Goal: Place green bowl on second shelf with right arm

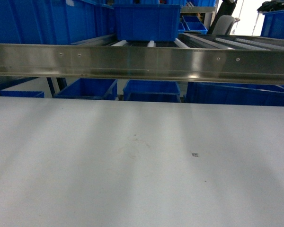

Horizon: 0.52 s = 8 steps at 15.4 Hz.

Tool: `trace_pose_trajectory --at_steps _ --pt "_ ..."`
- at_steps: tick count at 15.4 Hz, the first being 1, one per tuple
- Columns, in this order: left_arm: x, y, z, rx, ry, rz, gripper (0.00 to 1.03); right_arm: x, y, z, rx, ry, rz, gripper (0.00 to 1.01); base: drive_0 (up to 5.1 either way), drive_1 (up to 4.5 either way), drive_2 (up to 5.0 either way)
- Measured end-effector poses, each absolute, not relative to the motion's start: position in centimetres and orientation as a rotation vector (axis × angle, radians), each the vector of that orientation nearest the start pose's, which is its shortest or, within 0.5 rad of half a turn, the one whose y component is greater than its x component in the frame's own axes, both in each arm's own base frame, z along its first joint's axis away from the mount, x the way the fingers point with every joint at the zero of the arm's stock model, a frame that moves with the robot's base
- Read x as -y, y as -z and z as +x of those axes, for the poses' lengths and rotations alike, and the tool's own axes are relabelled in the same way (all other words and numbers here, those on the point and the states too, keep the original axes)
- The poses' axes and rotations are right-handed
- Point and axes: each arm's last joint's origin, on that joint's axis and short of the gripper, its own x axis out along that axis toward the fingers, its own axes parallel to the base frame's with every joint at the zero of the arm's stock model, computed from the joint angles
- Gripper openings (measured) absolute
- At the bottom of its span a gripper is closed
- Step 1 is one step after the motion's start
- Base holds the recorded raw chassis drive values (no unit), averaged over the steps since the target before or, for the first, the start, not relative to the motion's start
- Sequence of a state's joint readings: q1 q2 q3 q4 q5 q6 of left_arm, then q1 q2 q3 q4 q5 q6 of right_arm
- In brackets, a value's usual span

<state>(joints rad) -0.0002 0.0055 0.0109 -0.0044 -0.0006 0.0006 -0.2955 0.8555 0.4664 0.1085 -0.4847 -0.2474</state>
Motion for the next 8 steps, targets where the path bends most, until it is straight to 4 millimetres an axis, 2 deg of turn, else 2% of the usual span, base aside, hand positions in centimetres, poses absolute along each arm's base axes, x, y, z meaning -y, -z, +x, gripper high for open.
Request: trace_pose_trajectory --at_steps 8 --pt "0.0 -16.64 9.74 0.001 -0.002 0.0 0.98 4.12 -23.93 18.18 -0.236 -0.221 -0.138 0.02 -4.9 2.42 2.4"
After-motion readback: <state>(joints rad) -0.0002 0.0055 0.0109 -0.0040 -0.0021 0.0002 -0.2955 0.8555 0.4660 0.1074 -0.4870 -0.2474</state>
